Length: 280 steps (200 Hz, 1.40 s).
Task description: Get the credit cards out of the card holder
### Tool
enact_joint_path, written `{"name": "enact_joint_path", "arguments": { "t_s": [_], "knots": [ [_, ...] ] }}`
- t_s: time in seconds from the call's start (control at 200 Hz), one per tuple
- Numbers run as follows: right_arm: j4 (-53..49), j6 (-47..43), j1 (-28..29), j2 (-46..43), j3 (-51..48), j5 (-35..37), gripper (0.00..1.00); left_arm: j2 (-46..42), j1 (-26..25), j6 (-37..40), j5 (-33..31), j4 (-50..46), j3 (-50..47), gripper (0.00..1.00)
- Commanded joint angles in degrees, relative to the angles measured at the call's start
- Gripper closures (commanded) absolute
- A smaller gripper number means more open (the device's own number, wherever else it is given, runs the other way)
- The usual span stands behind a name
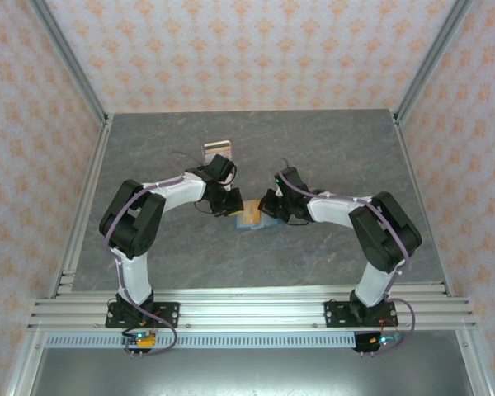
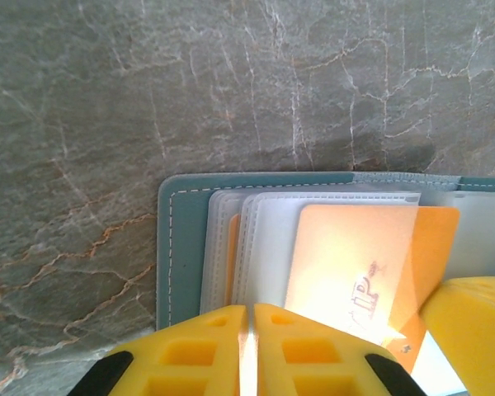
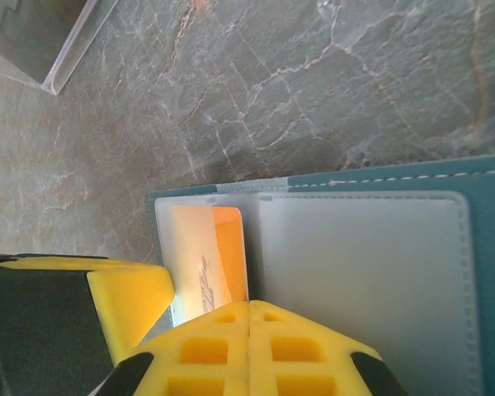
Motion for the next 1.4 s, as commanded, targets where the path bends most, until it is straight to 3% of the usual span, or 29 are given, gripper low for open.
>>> {"name": "enact_joint_path", "arguments": {
  "t_s": [0.0, 0.49, 0.886, 1.071, 1.396],
  "knots": [
    [-0.4, -1.2, -0.5, -1.1, -1.1, 2.2, 0.96, 1.7, 0.2, 1.0, -2.8, -3.4, 0.4, 0.87],
    [-0.5, -1.5, -0.5, 1.3, -0.7, 2.2, 0.95, -1.3, -1.6, 2.5, 1.1, -4.0, 6.0, 0.84],
    [0.8, -1.4, -0.6, 2.1, -1.3, 1.0, 0.89, 3.8, -1.9, 2.9, -5.1, -6.7, 4.4, 0.89],
    [1.8, -0.7, -0.6, 3.3, -1.5, -0.5, 0.81, 4.7, -2.0, 2.8, -5.9, -6.5, 3.0, 0.89],
    [7.0, 0.4, -1.3, 4.0, -2.9, -4.6, 0.77, 5.4, -1.9, 3.1, -6.7, -6.4, 1.9, 0.90]
  ]
}}
